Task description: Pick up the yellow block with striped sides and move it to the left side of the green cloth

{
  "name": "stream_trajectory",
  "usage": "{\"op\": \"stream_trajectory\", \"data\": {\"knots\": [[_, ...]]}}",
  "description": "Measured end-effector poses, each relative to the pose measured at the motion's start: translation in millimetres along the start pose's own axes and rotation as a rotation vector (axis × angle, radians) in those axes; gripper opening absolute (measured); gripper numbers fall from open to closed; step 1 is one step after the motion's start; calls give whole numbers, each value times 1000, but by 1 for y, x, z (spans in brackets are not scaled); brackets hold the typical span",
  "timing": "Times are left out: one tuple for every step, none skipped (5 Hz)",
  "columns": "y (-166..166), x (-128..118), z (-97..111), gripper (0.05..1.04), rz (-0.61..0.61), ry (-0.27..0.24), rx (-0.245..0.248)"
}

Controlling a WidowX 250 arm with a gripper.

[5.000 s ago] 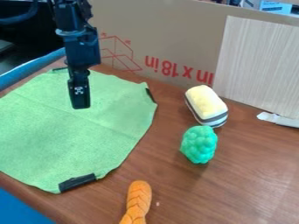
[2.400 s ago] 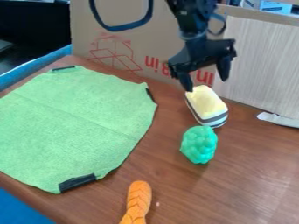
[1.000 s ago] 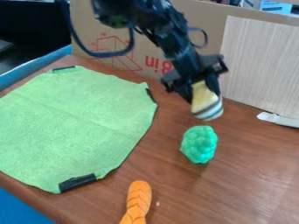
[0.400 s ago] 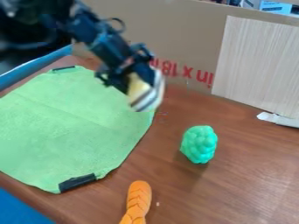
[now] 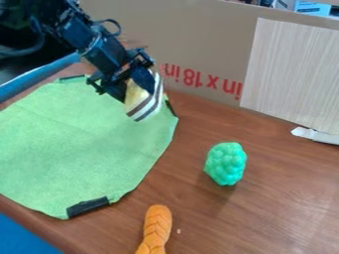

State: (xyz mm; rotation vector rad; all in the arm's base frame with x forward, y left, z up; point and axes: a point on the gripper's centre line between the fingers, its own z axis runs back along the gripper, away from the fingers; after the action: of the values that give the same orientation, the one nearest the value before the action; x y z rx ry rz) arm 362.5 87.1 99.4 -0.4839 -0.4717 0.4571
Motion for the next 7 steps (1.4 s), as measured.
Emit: {"op": "stream_trajectory", "data": {"knots": [[31,4,19,619,4,9,49],[72,5,59,619,47,50,85],[88,-4,74,619,6,121,115],[99,-9,75,619,-56,153,152],[121,-16,65,619,-89,151,222],[144,-12,63,619,-98,137,337],[150,-8,75,619,-119,109,381]]}}
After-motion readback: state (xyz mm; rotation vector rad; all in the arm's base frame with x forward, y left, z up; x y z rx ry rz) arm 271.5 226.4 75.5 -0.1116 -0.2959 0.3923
